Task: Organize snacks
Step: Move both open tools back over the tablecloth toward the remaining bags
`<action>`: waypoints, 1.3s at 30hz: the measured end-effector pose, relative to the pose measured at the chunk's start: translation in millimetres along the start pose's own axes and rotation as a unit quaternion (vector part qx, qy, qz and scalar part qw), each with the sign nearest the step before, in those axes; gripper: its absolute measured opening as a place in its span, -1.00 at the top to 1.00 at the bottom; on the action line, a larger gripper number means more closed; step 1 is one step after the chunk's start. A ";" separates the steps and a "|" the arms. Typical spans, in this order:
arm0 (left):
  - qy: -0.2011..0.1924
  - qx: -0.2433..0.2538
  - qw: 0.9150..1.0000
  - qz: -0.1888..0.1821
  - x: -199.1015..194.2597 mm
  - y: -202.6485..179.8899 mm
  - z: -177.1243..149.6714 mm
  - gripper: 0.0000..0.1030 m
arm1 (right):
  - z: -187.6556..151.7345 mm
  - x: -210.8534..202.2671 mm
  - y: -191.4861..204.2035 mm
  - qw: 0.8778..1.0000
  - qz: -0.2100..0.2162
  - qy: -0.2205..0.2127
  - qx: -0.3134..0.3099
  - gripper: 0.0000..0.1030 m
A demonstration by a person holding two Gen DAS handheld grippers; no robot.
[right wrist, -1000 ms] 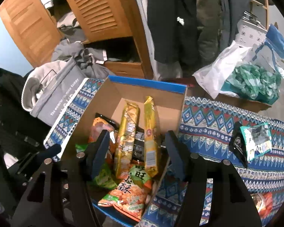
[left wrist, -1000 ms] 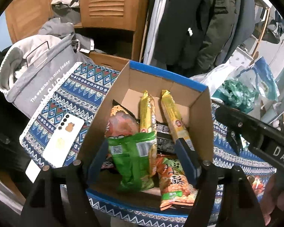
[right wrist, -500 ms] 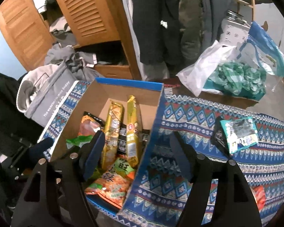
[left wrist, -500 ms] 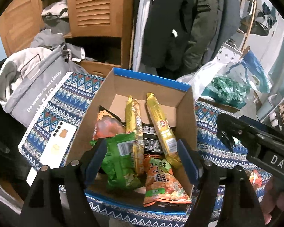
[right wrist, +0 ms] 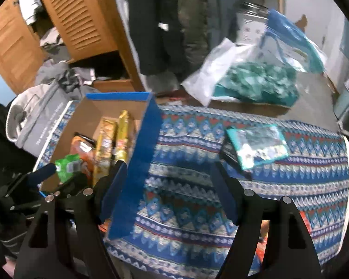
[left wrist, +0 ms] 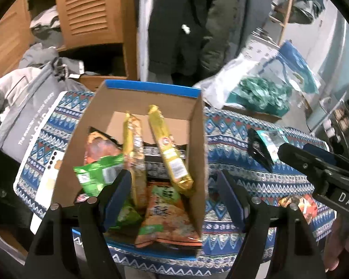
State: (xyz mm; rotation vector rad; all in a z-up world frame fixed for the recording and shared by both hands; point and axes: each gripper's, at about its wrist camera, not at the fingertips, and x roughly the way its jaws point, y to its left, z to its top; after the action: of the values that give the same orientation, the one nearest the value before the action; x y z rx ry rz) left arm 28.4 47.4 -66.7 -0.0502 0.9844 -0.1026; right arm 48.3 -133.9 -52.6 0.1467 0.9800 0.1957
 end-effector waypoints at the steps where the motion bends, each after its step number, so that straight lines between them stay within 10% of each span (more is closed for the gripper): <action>1: 0.001 0.006 1.000 -0.002 0.4 -5.7 -0.5 -0.51 | -2.0 -1.4 -7.2 1.000 -0.003 0.001 0.005 -0.45; 39: 0.114 0.126 0.983 -0.072 71.9 -191.6 -42.8 -0.51 | -113.0 -14.1 -240.9 0.968 -0.144 0.066 0.196 -0.44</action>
State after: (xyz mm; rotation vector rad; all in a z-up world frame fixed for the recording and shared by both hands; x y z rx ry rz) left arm 20.0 -150.7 -133.0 0.1257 1.1898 -0.3723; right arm -30.0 -367.5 -154.1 0.3540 1.1527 -0.2624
